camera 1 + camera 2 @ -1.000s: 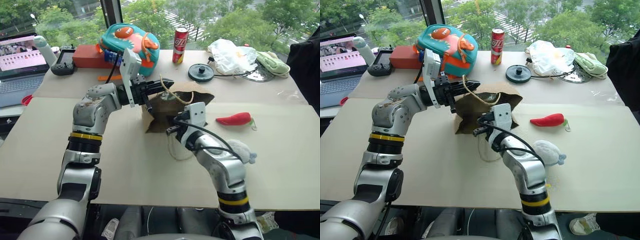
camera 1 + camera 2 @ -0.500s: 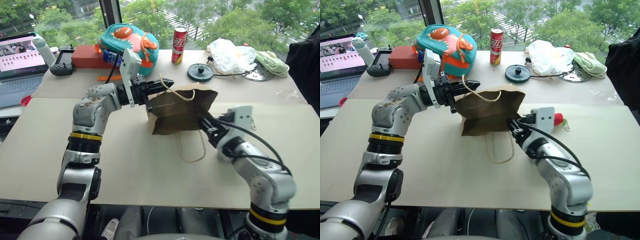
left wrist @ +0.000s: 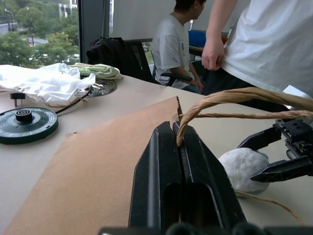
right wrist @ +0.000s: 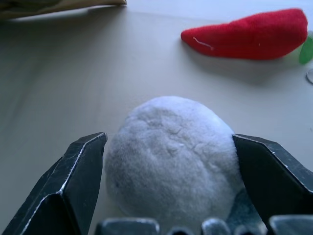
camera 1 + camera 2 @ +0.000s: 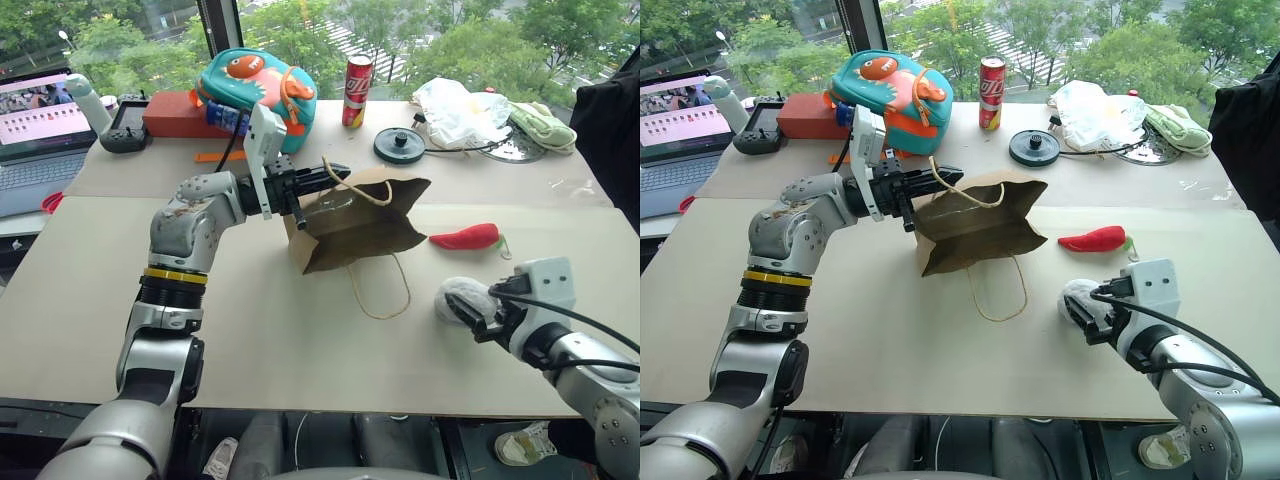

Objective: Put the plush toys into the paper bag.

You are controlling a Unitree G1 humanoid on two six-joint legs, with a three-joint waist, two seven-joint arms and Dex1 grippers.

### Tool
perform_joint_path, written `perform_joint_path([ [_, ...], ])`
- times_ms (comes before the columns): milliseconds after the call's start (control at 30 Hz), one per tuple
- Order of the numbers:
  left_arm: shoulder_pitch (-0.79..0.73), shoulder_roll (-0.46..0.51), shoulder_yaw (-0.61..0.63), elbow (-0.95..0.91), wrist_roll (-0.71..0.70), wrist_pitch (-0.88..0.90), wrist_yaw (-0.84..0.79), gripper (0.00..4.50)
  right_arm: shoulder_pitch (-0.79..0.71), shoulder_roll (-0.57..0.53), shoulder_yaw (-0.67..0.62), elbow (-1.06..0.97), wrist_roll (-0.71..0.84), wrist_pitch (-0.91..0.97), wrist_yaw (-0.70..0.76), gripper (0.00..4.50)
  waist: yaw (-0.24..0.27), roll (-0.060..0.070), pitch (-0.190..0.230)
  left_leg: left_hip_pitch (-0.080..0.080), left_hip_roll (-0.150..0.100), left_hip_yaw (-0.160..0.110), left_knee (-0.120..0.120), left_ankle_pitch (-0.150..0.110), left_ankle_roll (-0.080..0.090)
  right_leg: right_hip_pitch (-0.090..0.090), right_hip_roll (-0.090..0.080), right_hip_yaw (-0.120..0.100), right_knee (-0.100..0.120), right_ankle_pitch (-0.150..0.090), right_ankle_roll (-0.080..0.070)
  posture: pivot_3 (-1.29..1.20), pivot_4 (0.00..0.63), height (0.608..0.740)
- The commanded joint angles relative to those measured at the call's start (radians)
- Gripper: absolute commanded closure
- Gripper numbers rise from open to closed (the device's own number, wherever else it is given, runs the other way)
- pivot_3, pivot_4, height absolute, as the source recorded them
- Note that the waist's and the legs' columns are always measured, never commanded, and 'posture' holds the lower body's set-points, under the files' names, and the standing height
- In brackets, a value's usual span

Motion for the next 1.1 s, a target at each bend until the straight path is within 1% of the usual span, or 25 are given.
perform_joint_path([
  [33,-0.005,-0.003,0.003,-0.017,-0.005,-0.026,-0.007,4.5,0.0,0.011,0.021,0.014,-0.026,0.004,-0.027,0.04,0.001,0.0,0.0,0.0,0.0,0.0,0.0,0.0,0.0,0.0,0.0,0.0,0.0,0.0,0.0,0.0,0.15,0.739],
  [100,-0.003,-0.003,0.002,-0.017,-0.005,-0.027,-0.008,4.5,0.0,0.017,0.045,0.027,-0.042,0.014,-0.045,0.04,0.001,0.0,0.0,0.0,0.0,0.0,0.0,0.0,0.0,0.0,0.0,0.0,0.0,0.0,0.0,0.0,0.15,0.739],
  [233,-0.001,-0.003,0.003,-0.02,-0.005,-0.025,-0.006,4.5,-0.015,0.055,0.052,0.037,-0.049,0.01,-0.064,0.04,0.001,0.0,0.0,0.0,0.0,0.0,0.0,0.0,0.0,0.0,0.0,0.0,0.0,0.0,0.0,0.0,0.15,0.739],
  [300,0.0,-0.003,0.004,-0.022,-0.006,-0.025,-0.004,4.5,-0.018,0.053,0.062,0.033,-0.06,0.001,-0.065,0.55,0.001,0.0,0.0,0.0,0.0,0.0,0.0,0.0,0.0,0.0,0.0,0.0,0.0,0.0,0.0,0.0,0.15,0.739],
  [333,0.001,-0.002,0.004,-0.023,-0.005,-0.026,-0.003,4.5,-0.018,0.055,0.062,0.033,-0.064,0.0,-0.067,0.73,0.001,0.0,0.0,0.0,0.0,0.0,0.0,0.0,0.0,0.0,0.0,0.0,0.0,0.0,0.0,0.0,0.15,0.739],
  [367,0.001,-0.002,0.004,-0.024,-0.005,-0.026,-0.003,4.5,-0.017,0.051,0.067,0.033,-0.066,-0.004,-0.063,1.15,0.001,0.0,0.0,0.0,0.0,0.0,0.0,0.0,0.0,0.0,0.0,0.0,0.0,0.0,0.0,0.0,0.15,0.739],
  [400,0.002,-0.002,0.004,-0.025,-0.005,-0.026,-0.002,4.5,-0.015,0.045,0.074,0.033,-0.067,-0.004,-0.057,1.39,0.001,0.0,0.0,0.0,0.0,0.0,0.0,0.0,0.0,0.0,0.0,0.0,0.0,0.0,0.0,0.0,0.15,0.739],
  [467,0.001,-0.002,0.004,-0.025,-0.005,-0.026,-0.001,4.5,-0.015,0.045,0.081,0.033,-0.068,-0.007,-0.05,2.13,0.001,0.0,0.0,0.0,0.0,0.0,0.0,0.0,0.0,0.0,0.0,0.0,0.0,0.0,0.0,0.0,0.15,0.739],
  [533,0.001,-0.002,0.005,-0.025,-0.005,-0.025,0.0,4.5,-0.013,0.036,0.092,0.03,-0.072,-0.013,-0.042,2.75,0.0,0.0,0.0,0.0,0.0,0.0,0.0,0.0,0.0,0.0,0.0,0.0,0.0,0.0,0.0,0.0,0.15,0.739],
  [633,-0.001,-0.003,0.006,-0.024,-0.007,-0.022,0.002,4.5,-0.015,0.029,0.084,0.018,-0.071,-0.031,-0.034,2.75,0.001,0.0,0.0,0.0,0.0,0.0,0.0,0.0,0.0,0.001,0.0,0.0,0.0,0.0,0.0,0.0,0.15,0.739],
  [700,-0.005,-0.005,0.009,-0.021,-0.011,-0.016,0.004,4.5,-0.041,0.037,0.038,-0.007,-0.054,-0.046,-0.026,2.75,0.0,0.0,0.0,0.0,0.0,0.0,0.0,0.0,0.0,0.001,0.0,0.0,0.0,0.0,0.0,0.0,0.15,0.739],
  [767,-0.008,-0.006,0.011,-0.018,-0.014,-0.012,0.006,4.5,-0.088,0.063,-0.044,-0.042,0.02,-0.047,0.0,2.75,-0.001,0.0,0.0,0.0,0.0,0.0,0.0,0.0,0.0,0.0,0.0,0.0,0.0,0.0,0.0,0.0,0.15,0.739],
  [833,-0.009,-0.007,0.011,-0.018,-0.015,-0.011,0.006,4.5,-0.151,0.083,-0.131,-0.084,0.139,-0.034,0.024,2.75,-0.001,0.0,0.0,0.0,0.0,0.0,0.0,0.0,0.0,0.0,0.0,0.0,0.0,0.0,0.0,0.0,0.15,0.739],
  [900,-0.009,-0.007,0.012,-0.016,-0.015,-0.011,0.004,4.5,-0.215,0.097,-0.185,-0.11,0.267,-0.011,0.018,2.75,-0.001,0.0,0.0,0.0,0.0,0.0,0.0,0.0,0.0,0.0,0.0,0.0,0.0,0.0,-0.001,0.0,0.15,0.739],
  [967,-0.01,-0.007,0.012,-0.015,-0.015,-0.011,0.002,4.5,-0.256,0.095,-0.199,-0.12,0.349,0.008,-0.005,2.75,0.001,0.0,0.0,0.0,0.0,-0.001,0.0,0.0,0.0,0.0,0.0,-0.001,0.0,0.001,-0.001,0.0,0.15,0.739],
  [1033,-0.011,-0.008,0.013,-0.015,-0.016,-0.008,0.003,4.5,-0.297,0.093,-0.18,-0.123,0.418,0.02,-0.046,2.75,0.001,0.0,0.0,0.0,0.0,-0.001,-0.001,0.0,0.0,0.0,0.0,-0.001,0.0,0.002,-0.003,0.0,0.15,0.739],
  [1100,-0.017,-0.011,0.018,-0.013,-0.021,-0.001,0.007,4.5,-0.333,0.098,-0.094,-0.13,0.44,0.04,-0.091,2.75,0.002,0.0,0.0,-0.001,0.0,-0.001,0.0,0.0,0.0,0.0,0.0,-0.001,-0.001,0.002,-0.004,0.0,0.15,0.739],
])
